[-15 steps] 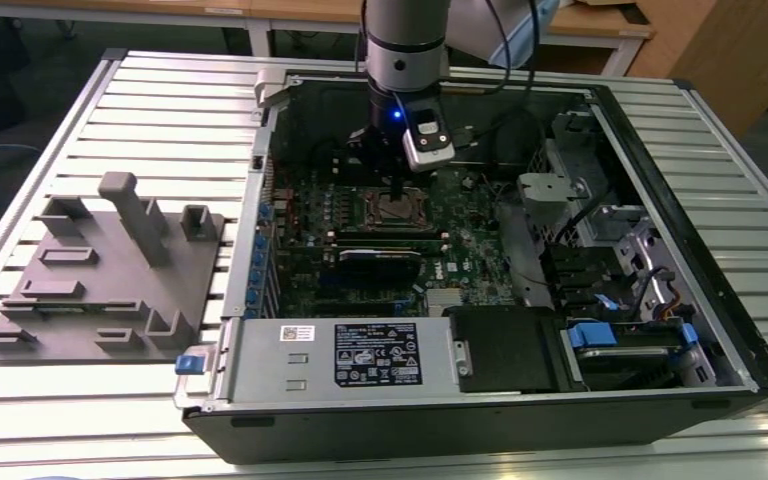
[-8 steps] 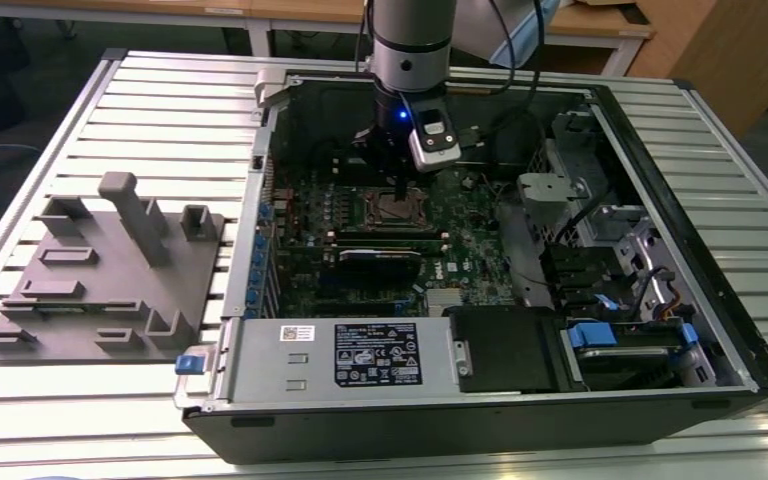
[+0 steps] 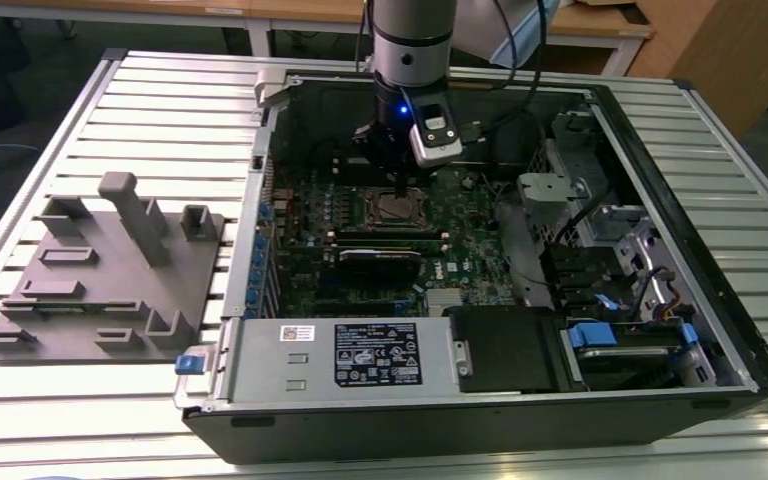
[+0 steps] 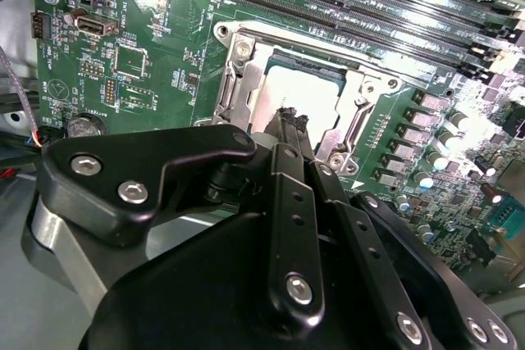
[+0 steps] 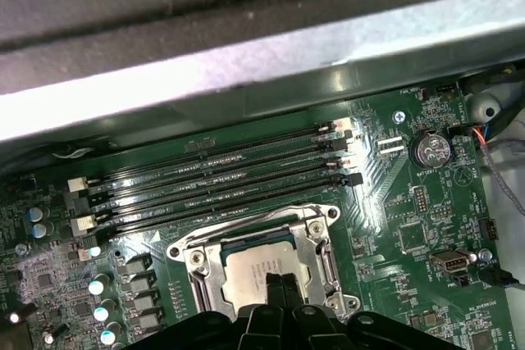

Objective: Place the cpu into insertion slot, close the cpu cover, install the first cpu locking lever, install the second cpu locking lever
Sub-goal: 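Install the second cpu locking lever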

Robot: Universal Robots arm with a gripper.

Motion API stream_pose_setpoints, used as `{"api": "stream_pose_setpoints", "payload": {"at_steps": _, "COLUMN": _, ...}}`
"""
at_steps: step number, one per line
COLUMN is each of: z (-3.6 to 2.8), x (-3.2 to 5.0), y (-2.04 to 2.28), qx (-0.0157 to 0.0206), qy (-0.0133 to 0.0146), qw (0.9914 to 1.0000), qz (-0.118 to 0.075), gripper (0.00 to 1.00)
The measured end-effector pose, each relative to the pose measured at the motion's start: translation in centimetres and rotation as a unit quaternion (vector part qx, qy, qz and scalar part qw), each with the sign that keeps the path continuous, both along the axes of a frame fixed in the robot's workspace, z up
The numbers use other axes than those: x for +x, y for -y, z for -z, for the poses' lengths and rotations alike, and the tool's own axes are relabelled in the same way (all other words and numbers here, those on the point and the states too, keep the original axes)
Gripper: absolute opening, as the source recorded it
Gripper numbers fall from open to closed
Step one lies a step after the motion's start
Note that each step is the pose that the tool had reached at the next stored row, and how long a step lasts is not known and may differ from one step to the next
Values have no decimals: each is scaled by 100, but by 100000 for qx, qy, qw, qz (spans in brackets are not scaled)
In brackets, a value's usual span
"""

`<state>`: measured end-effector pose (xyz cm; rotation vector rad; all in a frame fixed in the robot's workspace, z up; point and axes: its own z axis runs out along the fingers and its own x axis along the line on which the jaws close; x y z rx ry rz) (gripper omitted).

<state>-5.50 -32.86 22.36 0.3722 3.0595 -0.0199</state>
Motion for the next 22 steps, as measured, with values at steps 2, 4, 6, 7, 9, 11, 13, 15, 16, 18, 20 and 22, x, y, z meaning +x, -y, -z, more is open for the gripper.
{"api": "stream_pose_setpoints", "payload": {"at_steps": 2, "z": -2, "x": 0, "y": 0, "qx": -9, "qy": -4, "qw": 100000, "qz": 0, "gripper": 10}}
{"api": "stream_pose_setpoints", "payload": {"at_steps": 4, "z": -11, "x": 0, "y": 1, "qx": -20, "qy": -12, "qw": 100000, "qz": -2, "gripper": 10}}
{"api": "stream_pose_setpoints", "payload": {"at_steps": 6, "z": -21, "x": 0, "y": 0, "qx": -5, "qy": -3, "qw": 100000, "qz": -3, "gripper": 10}}
{"api": "stream_pose_setpoints", "payload": {"at_steps": 7, "z": -23, "x": 0, "y": 0, "qx": 3, "qy": 0, "qw": 100000, "qz": -2, "gripper": 10}}
{"api": "stream_pose_setpoints", "payload": {"at_steps": 9, "z": -23, "x": 0, "y": 0, "qx": 18, "qy": 12, "qw": 100000, "qz": -2, "gripper": 10}}
{"api": "stream_pose_setpoints", "payload": {"at_steps": 11, "z": -25, "x": 0, "y": 0, "qx": 1, "qy": 2, "qw": 100000, "qz": -2, "gripper": 10}}
{"api": "stream_pose_setpoints", "payload": {"at_steps": 13, "z": -25, "x": 0, "y": 0, "qx": 3, "qy": 2, "qw": 100000, "qz": -2, "gripper": 10}}
{"api": "stream_pose_setpoints", "payload": {"at_steps": 15, "z": -25, "x": 0, "y": 0, "qx": 2, "qy": -1, "qw": 100000, "qz": -4, "gripper": 10}}
{"api": "stream_pose_setpoints", "payload": {"at_steps": 16, "z": -26, "x": 0, "y": 2, "qx": -8, "qy": -6, "qw": 100000, "qz": -8, "gripper": 10}}
{"api": "stream_pose_setpoints", "payload": {"at_steps": 18, "z": -26, "x": 0, "y": 10, "qx": -6, "qy": -4, "qw": 100000, "qz": -11, "gripper": 10}}
{"api": "stream_pose_setpoints", "payload": {"at_steps": 20, "z": -25, "x": 0, "y": 13, "qx": 7, "qy": 4, "qw": 100000, "qz": 0, "gripper": 10}}
{"api": "stream_pose_setpoints", "payload": {"at_steps": 22, "z": -25, "x": 0, "y": 14, "qx": 0, "qy": 1, "qw": 100000, "qz": 4, "gripper": 10}}
